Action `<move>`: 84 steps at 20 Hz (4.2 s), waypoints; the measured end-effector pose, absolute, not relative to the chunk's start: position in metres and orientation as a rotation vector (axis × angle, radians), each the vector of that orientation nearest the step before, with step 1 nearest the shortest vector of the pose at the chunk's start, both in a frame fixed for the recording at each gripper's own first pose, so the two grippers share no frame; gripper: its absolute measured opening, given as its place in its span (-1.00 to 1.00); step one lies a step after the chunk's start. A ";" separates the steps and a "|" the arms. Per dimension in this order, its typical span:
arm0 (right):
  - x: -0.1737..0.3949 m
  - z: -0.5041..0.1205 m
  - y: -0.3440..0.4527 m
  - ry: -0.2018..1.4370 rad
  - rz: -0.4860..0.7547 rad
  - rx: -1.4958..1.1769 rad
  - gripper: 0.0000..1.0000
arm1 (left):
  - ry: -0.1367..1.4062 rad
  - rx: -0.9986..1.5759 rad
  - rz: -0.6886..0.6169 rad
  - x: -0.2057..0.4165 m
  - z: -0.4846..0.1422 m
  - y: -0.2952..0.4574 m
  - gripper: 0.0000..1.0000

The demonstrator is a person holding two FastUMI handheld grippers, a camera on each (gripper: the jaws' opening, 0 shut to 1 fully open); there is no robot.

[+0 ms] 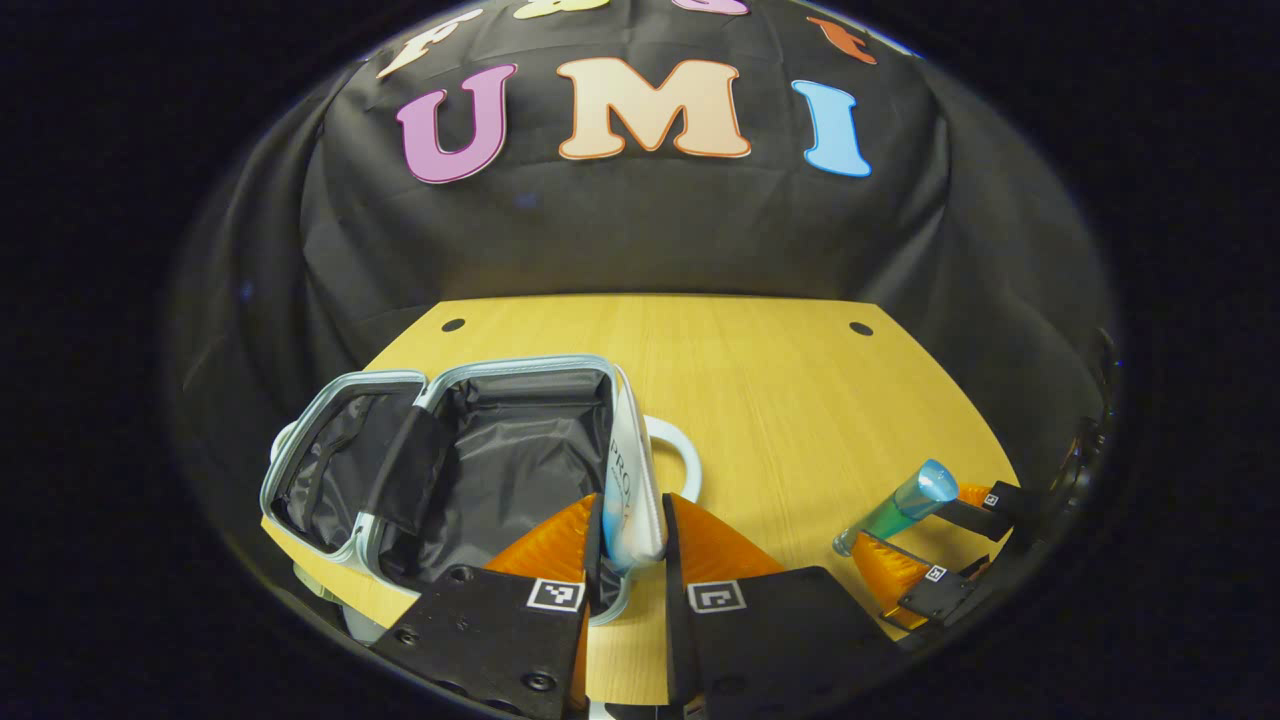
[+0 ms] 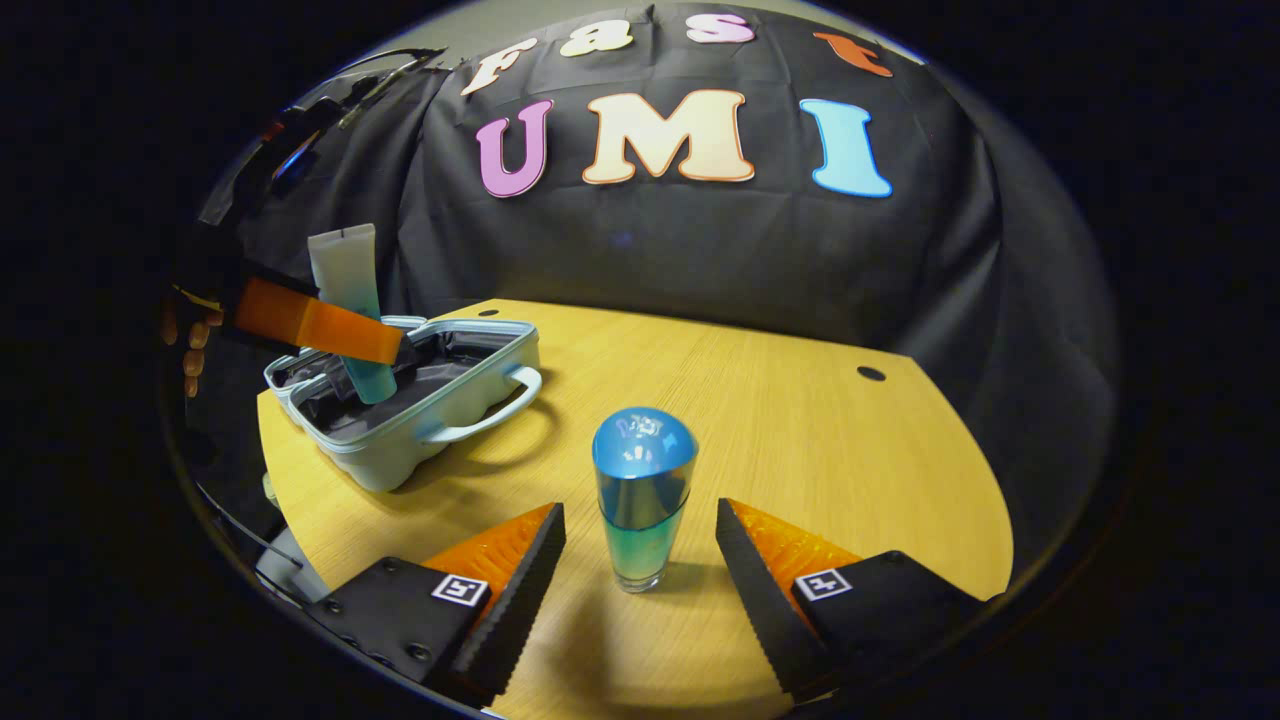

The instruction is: First open the suitcase, pack the skin care products into it, and then close the suitcase.

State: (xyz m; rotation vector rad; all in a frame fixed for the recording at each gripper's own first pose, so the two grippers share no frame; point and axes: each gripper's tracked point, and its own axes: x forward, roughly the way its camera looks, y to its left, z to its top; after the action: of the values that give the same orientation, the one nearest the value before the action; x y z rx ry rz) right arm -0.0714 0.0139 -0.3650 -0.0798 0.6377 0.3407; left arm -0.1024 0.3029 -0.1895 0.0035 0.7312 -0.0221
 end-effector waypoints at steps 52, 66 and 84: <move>-0.054 -0.375 0.300 1.244 0.434 0.209 -0.17 | 0.997 -0.330 -0.042 -0.081 -0.212 0.573 0.74; -0.003 -0.386 0.323 1.183 0.295 0.222 0.60 | 1.011 -0.419 0.265 -0.105 -0.242 0.755 0.75; 0.021 -0.309 0.272 0.870 0.138 0.235 0.93 | 1.094 -0.542 0.366 -0.064 -0.334 0.852 -0.21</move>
State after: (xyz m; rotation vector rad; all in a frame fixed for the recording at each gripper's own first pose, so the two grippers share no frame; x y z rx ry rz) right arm 0.0209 0.2722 -0.3089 0.2354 0.8698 0.1385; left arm -0.0643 0.8524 -0.3340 -0.5420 1.0941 0.3658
